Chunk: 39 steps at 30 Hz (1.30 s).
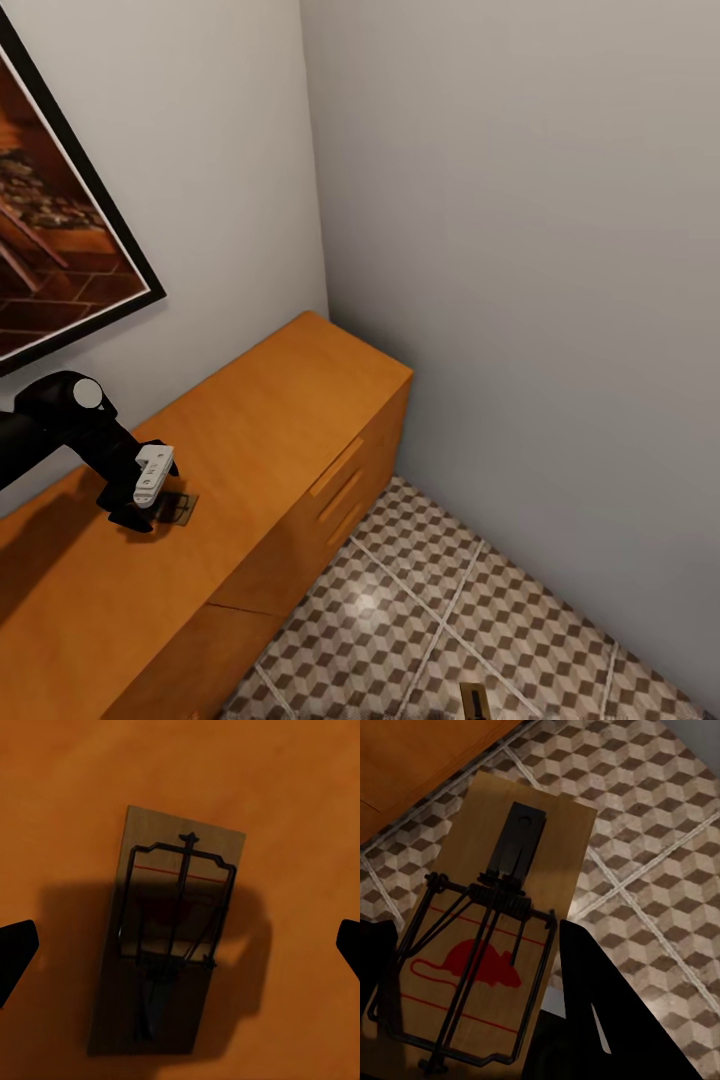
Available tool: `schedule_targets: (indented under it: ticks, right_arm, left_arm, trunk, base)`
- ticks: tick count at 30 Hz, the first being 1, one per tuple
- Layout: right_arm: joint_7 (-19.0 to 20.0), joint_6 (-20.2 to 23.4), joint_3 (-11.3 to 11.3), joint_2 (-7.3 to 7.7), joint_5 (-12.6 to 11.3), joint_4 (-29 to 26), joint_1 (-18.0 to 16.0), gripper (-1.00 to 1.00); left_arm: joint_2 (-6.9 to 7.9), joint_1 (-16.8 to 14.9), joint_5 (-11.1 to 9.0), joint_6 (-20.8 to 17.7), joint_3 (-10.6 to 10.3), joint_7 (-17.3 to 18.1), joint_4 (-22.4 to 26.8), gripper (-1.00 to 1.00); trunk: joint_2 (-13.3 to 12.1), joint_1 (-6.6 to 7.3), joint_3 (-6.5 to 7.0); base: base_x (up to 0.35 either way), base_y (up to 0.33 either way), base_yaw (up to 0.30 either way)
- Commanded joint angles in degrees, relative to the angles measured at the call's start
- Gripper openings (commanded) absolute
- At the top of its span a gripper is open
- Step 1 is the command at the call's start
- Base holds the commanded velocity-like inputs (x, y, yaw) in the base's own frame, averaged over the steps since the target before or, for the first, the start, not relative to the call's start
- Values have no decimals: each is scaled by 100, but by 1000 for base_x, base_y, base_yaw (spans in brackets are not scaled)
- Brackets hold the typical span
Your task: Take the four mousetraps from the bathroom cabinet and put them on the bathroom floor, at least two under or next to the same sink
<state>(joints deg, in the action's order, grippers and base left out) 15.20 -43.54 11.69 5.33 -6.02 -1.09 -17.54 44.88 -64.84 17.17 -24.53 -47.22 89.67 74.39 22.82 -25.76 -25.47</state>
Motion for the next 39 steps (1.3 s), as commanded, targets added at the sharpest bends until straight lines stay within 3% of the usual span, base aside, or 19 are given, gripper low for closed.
schedule_targets:
  ticks: [1, 27, 39]
  right_arm:
    - [27, -14, 35, 2, -66, 4, -3, -100]
    - [27, -14, 35, 2, -66, 4, -3, -100]
    - [27, -14, 35, 3, -66, 4, -3, -100]
  left_arm:
    - [4, -11, 23, -61, -16, 24, 6, 100]
    - [4, -11, 30, -61, -31, 24, 10, 100]
    - [4, -10, 32, -69, -33, 24, 13, 100]
  trunk:
    - [10, -3, -18]
    - [10, -3, -246]
    - [10, -3, -265]
  base:
    - [0, 0, 0]
    - [0, 0, 0]
    - [0, 0, 0]
